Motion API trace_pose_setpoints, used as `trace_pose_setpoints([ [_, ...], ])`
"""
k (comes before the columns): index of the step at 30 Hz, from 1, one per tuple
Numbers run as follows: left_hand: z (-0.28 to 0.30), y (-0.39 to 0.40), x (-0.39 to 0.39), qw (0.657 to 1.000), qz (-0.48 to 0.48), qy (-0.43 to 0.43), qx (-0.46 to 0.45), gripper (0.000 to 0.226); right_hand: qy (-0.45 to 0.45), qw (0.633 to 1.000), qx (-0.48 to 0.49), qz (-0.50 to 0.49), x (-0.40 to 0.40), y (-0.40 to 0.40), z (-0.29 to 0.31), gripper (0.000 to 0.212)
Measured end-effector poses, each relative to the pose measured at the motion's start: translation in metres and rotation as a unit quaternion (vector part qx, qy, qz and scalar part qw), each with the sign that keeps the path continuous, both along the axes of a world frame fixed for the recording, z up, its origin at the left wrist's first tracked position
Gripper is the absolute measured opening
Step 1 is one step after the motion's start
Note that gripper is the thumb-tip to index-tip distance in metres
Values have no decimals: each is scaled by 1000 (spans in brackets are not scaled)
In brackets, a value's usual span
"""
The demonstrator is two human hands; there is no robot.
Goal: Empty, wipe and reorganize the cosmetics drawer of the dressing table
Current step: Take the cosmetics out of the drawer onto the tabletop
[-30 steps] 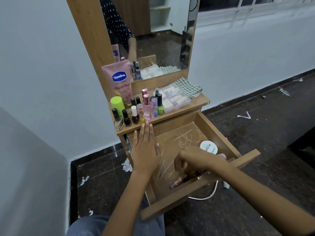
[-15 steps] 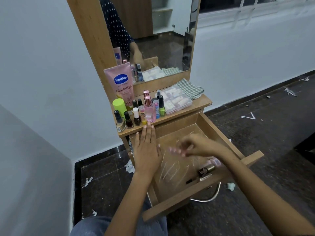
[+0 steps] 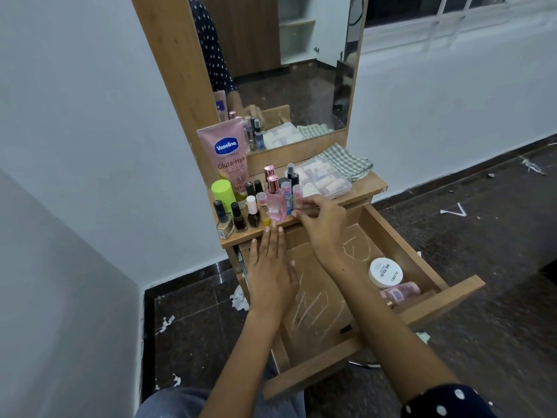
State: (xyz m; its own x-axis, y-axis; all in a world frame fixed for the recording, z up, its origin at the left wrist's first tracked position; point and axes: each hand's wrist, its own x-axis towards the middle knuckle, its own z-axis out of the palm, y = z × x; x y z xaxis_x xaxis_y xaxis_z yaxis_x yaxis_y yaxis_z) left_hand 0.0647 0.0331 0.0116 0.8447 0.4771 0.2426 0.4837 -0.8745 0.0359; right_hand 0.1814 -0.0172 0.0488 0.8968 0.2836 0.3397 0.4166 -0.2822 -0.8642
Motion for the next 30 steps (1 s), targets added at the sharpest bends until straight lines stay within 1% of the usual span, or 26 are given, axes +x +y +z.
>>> trace_pose_setpoints([
  [3, 0, 0, 0, 1000, 2, -3, 6, 62, -13, 1000, -18, -19, 0, 3, 0, 23],
  [6, -2, 0, 0, 1000, -16, -5, 2, 63, -41, 997, -46, -35, 0, 6, 3, 20],
  [10, -2, 0, -1, 1000, -12, -10, 3, 64, -61, 995, -68, -24, 2, 4, 4, 21],
  [12, -2, 0, -1, 1000, -11, -18, 2, 64, -65, 996, -68, 2, 6, -7, 5, 24],
  [13, -2, -1, -1, 1000, -13, -18, 2, 63, -62, 995, -70, 30, 10, -17, 5, 24],
  [14, -1, 0, -1, 1000, -14, -16, 2, 62, -61, 992, -90, 69, 12, -29, 7, 23],
  [15, -2, 0, 0, 1000, -15, -20, 1, 62, -64, 981, -143, 117, 17, -44, 8, 20],
  [16, -2, 1, 0, 1000, -19, -23, 2, 62, -69, 957, -221, 176, 19, -58, 10, 17],
  [17, -2, 1, 0, 1000, -22, -18, -1, 62, -55, 918, -307, 245, 20, -72, 11, 14],
  [19, -4, 2, -1, 1000, -21, -16, -2, 63, 8, 824, -437, 362, 15, -95, 10, 14],
  [20, -4, 2, -1, 1000, -16, -19, -4, 63, 23, 784, -483, 388, 12, -103, 7, 17],
  [21, -5, 2, 0, 1000, -13, -21, -6, 64, 17, 757, -520, 395, 9, -109, 2, 18],
  [22, -6, 2, 1, 1000, -10, -19, -3, 65, 1, 738, -549, 392, 7, -112, -3, 20],
  [24, -6, 1, 1, 1000, -12, -14, 2, 65, -20, 714, -575, 400, 4, -111, -13, 25],
  [25, -7, 1, 1, 1000, -14, -12, 1, 65, -34, 700, -586, 406, 3, -109, -18, 24],
  [27, -7, 1, 0, 1000, -13, -10, 1, 66, -90, 669, -609, 416, 2, -104, -25, 16],
  [28, -6, 2, 0, 1000, -12, -10, 4, 66, -117, 656, -616, 420, 1, -101, -28, 17],
  [30, -6, 1, -1, 1000, -13, -9, 3, 68, -150, 648, -616, 422, 1, -96, -32, 18],
])
